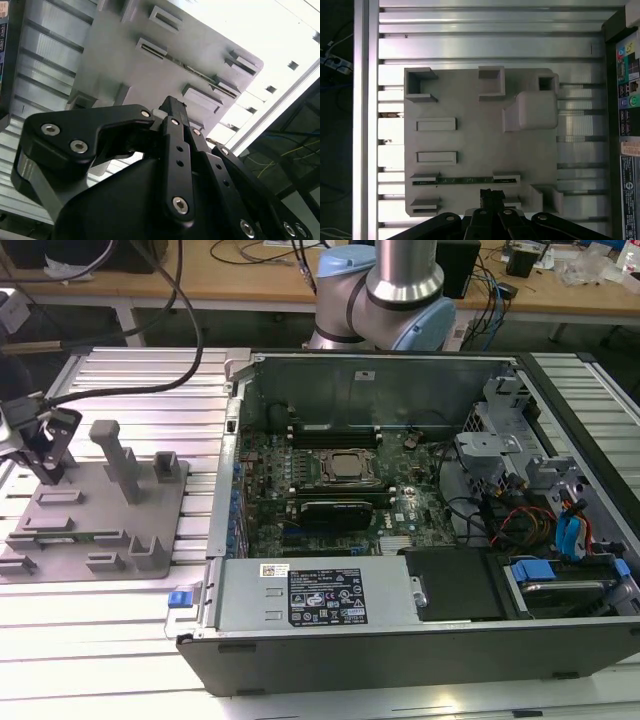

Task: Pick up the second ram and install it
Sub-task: 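Reach for the second ram, then pick up the second ram and move it above second insertion slot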

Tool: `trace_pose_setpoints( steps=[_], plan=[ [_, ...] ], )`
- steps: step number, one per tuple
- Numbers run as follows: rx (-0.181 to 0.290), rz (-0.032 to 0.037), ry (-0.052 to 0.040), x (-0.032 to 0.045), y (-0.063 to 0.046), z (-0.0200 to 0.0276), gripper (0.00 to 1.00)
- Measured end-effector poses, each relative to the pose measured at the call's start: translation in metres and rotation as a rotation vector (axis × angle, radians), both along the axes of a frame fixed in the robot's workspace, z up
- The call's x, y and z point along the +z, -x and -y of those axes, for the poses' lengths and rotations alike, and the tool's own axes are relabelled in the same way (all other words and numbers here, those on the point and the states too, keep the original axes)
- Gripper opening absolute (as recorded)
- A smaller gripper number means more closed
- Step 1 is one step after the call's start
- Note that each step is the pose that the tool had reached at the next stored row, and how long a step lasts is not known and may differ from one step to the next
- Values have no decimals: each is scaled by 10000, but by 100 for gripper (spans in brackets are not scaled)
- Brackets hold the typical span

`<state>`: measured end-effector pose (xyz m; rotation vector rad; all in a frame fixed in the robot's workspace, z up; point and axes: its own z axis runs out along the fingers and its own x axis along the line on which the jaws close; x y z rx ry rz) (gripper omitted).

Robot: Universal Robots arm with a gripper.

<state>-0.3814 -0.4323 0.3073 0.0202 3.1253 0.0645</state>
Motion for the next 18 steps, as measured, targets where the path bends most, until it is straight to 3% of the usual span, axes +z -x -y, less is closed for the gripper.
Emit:
trace_pose_setpoints(
  steps=[7,18],
  plan=[
    [30,-3,1,-60,89,15,8],
    [35,-2,1,-66,92,15,8]
  ],
)
